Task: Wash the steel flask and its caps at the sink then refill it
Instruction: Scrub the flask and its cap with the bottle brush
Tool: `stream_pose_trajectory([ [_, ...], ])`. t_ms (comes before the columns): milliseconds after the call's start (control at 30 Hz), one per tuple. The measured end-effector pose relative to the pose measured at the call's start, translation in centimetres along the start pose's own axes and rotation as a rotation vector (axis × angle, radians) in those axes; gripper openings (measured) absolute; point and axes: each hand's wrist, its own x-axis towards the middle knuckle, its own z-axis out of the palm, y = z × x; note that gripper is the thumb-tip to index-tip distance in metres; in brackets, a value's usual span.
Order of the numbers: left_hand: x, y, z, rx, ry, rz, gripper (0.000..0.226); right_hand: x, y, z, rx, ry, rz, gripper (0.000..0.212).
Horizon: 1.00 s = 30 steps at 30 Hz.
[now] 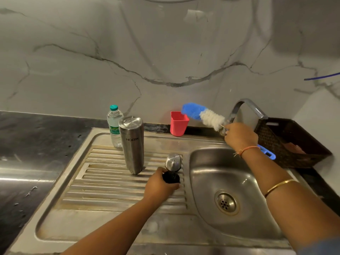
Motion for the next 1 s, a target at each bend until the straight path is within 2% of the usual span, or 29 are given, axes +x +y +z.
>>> stream_pose_trajectory([
  [267,0.0,-0.2,0.6,-0.39,-0.112,-0.198,0.056,-6.1,1.7,0.6,0.467,-0.041,0.174,0.03],
  [433,-0.1,0.9,1.8,-0.536,-0.192,-0.192,0.044,-9.8,3.9,1.4,0.581,-0.016,0.258,0.024],
  [533,0.1,1.9,3.0,-0.624,-0.225,-0.206,0.034,-11.3,5.6,1.2,0.626,-0.019,0.244,0.026],
  [600,0.4,3.1,4.0,-0.672,-0.23,-0.194,0.036,-11.9,7.1,0.9,0.628,-0.019,0.218,0.025],
  [767,2.1,7.1,7.8,-0.713,-0.14,-0.177,0.053,-12.6,11.2,-0.4,0.591,-0.009,0.142,0.029],
  [900,2.8,10.7,10.7,-0.67,0.007,-0.118,0.051,-13.1,14.5,-0.6,0.563,-0.014,0.022,0.033],
  [1000,3.2,12.9,11.9,-0.573,0.138,-0.083,0.058,-13.6,16.5,-0.3,0.474,-0.051,-0.054,0.035],
])
